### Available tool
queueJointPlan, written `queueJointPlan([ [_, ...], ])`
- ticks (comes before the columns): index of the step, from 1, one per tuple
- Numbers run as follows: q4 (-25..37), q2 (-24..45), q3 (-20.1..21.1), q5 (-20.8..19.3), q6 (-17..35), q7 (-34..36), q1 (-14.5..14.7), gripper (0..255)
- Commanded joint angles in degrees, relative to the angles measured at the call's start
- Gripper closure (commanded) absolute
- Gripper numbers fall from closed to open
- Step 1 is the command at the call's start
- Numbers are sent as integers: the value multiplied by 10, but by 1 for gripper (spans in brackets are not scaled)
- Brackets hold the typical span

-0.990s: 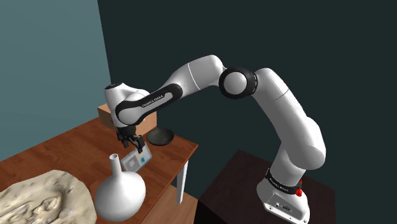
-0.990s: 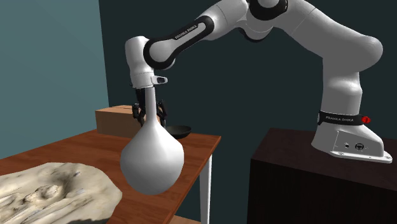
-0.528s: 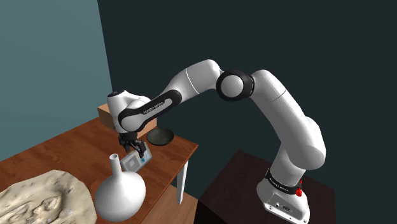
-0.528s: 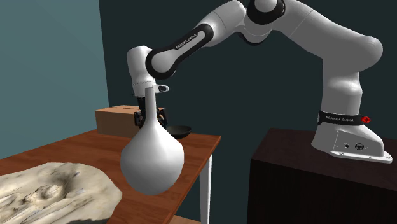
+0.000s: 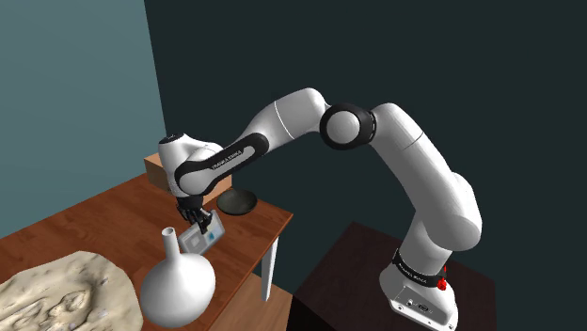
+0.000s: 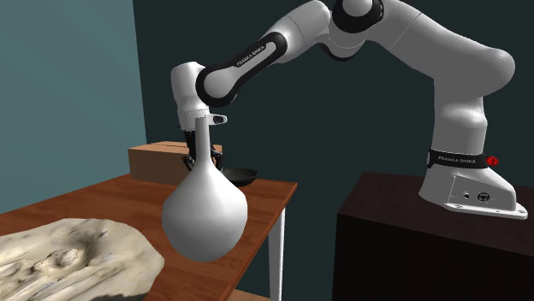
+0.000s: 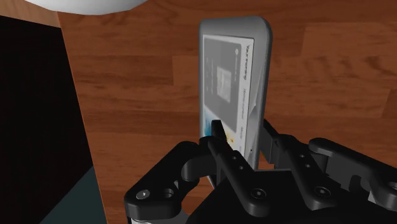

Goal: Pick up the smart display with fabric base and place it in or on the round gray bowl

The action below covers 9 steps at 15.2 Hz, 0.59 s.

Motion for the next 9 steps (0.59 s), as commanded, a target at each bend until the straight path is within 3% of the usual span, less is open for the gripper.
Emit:
queueJointPlan([
  [1, 0, 0, 0, 0, 0, 0, 0, 255],
  [9, -1, -5, 1, 1, -4, -1, -1, 255],
])
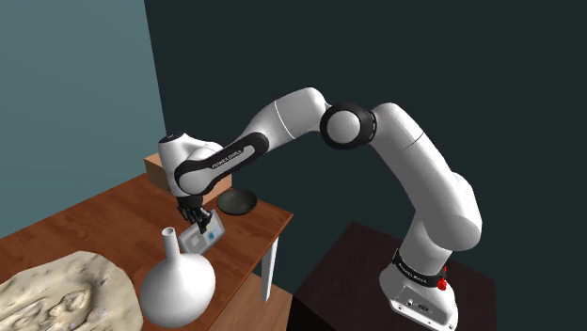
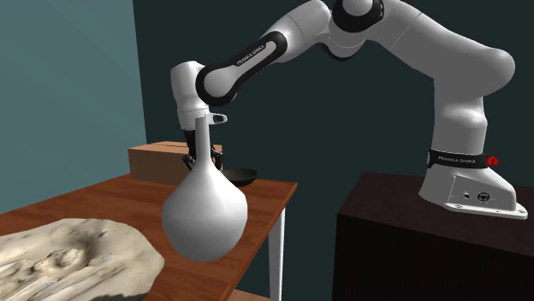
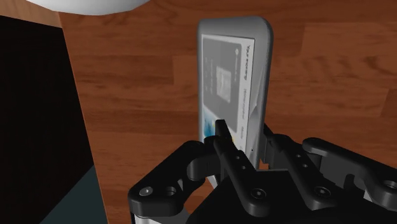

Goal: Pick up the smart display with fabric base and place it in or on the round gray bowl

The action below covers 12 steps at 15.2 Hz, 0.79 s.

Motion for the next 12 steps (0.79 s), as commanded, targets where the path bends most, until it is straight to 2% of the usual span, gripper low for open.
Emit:
queueJointPlan([
  [1, -2, -8, 2, 2, -6, -1, -1, 255],
  [12, 2, -56, 15, 17, -57, -9, -8, 255],
])
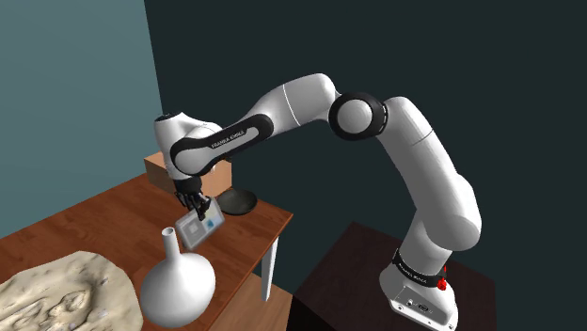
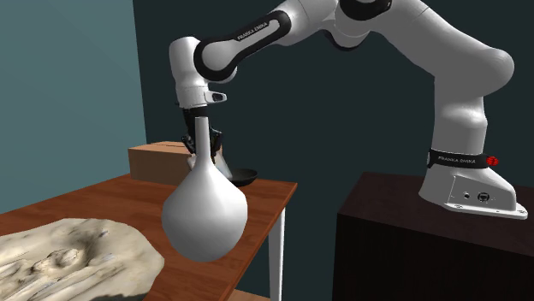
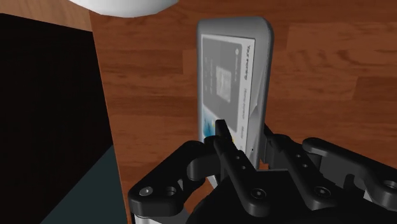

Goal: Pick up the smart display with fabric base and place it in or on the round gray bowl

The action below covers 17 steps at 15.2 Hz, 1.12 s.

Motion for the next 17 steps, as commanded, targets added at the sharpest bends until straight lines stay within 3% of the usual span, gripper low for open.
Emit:
queueJointPlan([
  [1, 4, -7, 2, 3, -10, -2, -1, 255],
  [10, 23, -38, 10, 14, -58, -9, -3, 255],
  [17, 9, -61, -1, 18, -61, -83, -70, 255],
])
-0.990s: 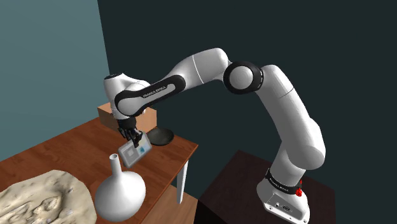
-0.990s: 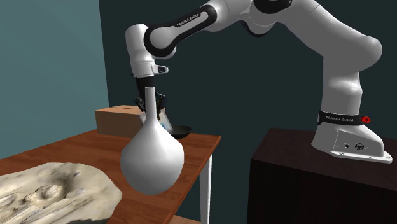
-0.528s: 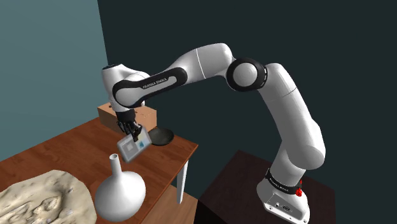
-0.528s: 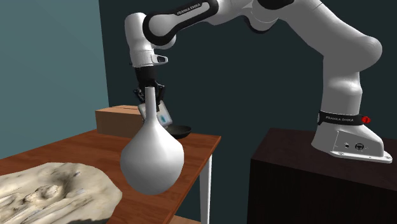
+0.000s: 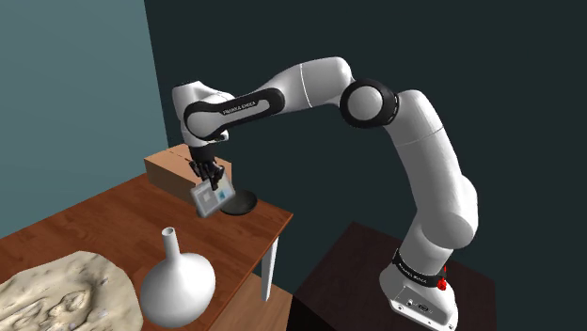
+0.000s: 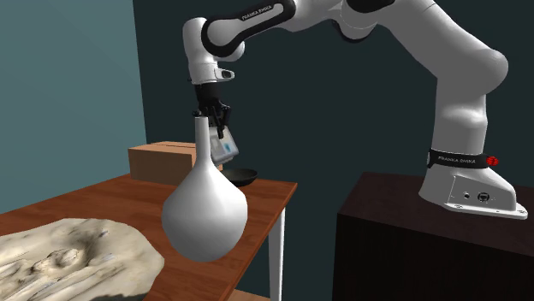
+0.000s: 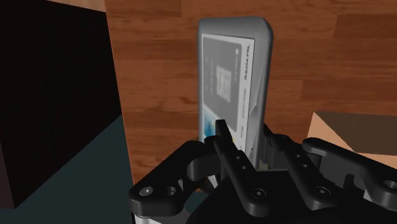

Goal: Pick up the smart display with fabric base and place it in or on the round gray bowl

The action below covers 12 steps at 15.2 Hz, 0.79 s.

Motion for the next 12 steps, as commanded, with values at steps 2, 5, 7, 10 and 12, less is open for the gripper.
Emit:
queueJointPlan([
  [2, -2, -6, -5, 1, -1, -31, -26, 255],
  [5, 11, -5, -12, 1, -9, -64, -50, 255],
  [7, 24, -1, -17, 1, -17, -86, -65, 255],
  [10, 52, 9, -25, 0, -31, -120, -85, 255],
  [12, 72, 18, -29, -1, -40, -138, -95, 255],
])
